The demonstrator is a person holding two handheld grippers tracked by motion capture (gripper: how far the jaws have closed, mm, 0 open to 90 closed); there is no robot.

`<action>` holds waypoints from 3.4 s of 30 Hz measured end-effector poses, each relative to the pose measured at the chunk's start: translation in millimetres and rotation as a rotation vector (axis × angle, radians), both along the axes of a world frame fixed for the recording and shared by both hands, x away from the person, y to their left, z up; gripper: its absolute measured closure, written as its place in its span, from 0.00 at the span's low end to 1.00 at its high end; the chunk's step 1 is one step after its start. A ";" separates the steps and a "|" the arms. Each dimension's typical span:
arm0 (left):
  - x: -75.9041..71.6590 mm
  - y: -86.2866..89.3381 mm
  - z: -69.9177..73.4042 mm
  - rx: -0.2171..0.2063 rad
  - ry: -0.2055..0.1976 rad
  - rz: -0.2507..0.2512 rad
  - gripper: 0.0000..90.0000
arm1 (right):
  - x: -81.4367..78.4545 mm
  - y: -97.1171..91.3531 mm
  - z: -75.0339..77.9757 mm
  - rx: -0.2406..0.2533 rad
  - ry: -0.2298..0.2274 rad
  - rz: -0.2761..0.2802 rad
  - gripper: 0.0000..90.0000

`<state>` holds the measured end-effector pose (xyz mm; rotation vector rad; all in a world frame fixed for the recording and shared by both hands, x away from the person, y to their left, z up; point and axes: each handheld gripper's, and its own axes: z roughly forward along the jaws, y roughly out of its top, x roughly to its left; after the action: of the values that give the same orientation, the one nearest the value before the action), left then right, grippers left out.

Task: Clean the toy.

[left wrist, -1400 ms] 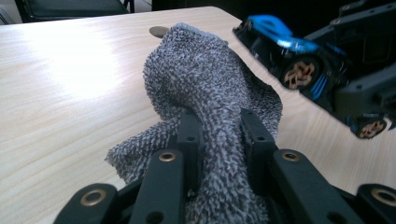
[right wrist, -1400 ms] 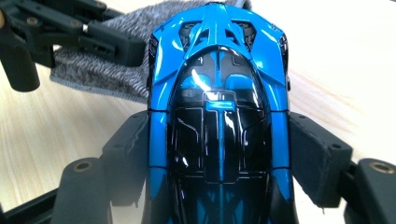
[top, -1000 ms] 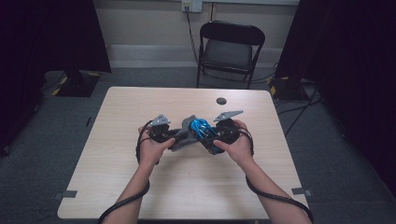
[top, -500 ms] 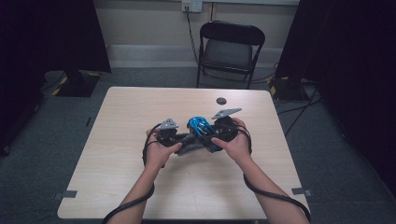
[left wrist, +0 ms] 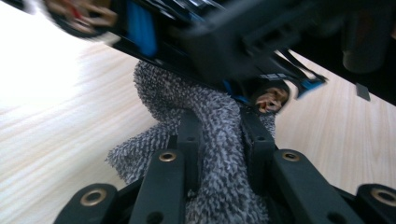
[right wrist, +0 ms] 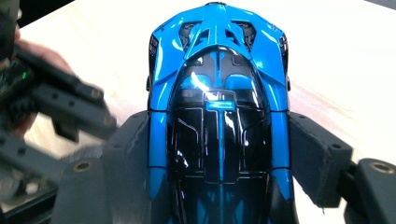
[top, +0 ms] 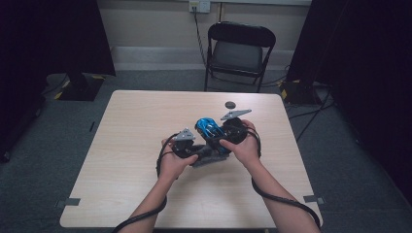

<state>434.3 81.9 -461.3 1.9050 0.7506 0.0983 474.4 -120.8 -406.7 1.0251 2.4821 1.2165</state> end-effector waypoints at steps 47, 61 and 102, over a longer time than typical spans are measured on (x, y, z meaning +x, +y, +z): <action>-1.2 45.7 4.8 0.055 -0.031 0.064 0.82 | 9.7 -92.2 -20.9 -0.027 0.047 -0.183 0.32; 20.6 88.0 -13.2 0.107 -0.015 0.206 0.82 | 15.1 -105.3 -49.1 -0.083 0.089 -0.212 0.32; 9.6 92.8 5.7 0.142 -0.135 0.212 0.22 | 14.1 -108.9 -50.8 -0.151 -0.007 -0.168 0.22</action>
<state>443.9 174.7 -455.6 1.9247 0.8709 0.4182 488.5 -229.7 -457.6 1.1590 2.3842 0.9667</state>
